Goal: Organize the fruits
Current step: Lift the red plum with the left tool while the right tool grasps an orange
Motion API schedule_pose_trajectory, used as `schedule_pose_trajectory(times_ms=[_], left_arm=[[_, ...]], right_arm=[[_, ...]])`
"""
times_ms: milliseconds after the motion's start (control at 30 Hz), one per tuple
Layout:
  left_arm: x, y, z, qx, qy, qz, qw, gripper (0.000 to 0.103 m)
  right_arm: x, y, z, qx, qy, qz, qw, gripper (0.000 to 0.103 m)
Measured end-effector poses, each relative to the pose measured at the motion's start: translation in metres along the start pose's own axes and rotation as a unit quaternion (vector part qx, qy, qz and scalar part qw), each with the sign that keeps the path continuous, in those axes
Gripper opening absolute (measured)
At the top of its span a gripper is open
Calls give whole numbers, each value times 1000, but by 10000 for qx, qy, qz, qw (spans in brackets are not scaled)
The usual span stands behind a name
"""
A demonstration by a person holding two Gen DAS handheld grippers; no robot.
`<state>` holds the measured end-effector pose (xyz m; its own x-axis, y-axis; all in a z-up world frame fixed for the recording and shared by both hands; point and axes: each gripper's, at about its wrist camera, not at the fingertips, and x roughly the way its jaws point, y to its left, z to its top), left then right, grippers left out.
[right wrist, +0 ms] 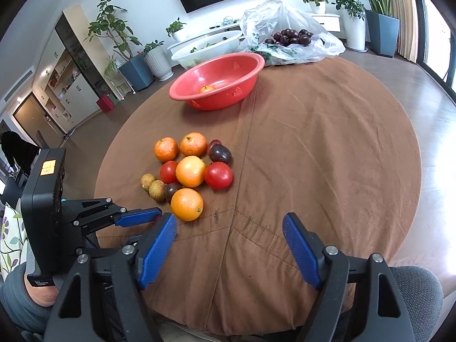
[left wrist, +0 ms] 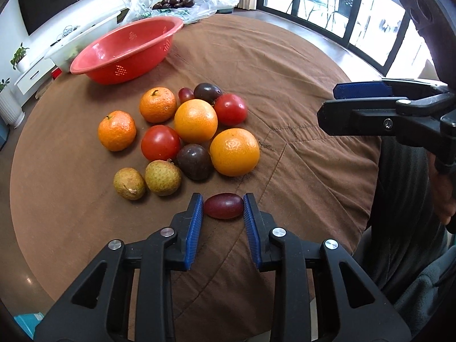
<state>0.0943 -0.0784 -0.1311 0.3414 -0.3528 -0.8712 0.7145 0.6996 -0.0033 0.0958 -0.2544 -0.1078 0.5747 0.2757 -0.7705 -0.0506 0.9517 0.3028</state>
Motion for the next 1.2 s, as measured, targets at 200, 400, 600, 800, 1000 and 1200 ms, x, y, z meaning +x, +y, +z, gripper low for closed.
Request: schedule_pose_trajectory(times_ms=[200, 400, 600, 800, 1000, 1200], left_arm=[[1, 0, 0, 19, -2, -30, 10000, 25], [-1, 0, -2, 21, -41, -65, 10000, 24], [-10, 14, -12, -330, -150, -128, 9993, 24], [-23, 32, -23, -742, -267, -117, 9968, 24], [-26, 43, -28, -904, -333, -120, 9953, 24], [-24, 47, -34, -987, -353, -159, 9944, 24]], right_arm=[[2, 3, 0, -66, 56, 7, 10000, 74], [5, 9, 1, -167, 94, -4, 9998, 71], [13, 21, 6, -361, 138, 1, 9993, 70], [33, 39, 12, -684, 331, 37, 9971, 67], [54, 50, 15, -889, 566, 80, 9944, 61], [66, 52, 13, -971, 737, 38, 9925, 55]])
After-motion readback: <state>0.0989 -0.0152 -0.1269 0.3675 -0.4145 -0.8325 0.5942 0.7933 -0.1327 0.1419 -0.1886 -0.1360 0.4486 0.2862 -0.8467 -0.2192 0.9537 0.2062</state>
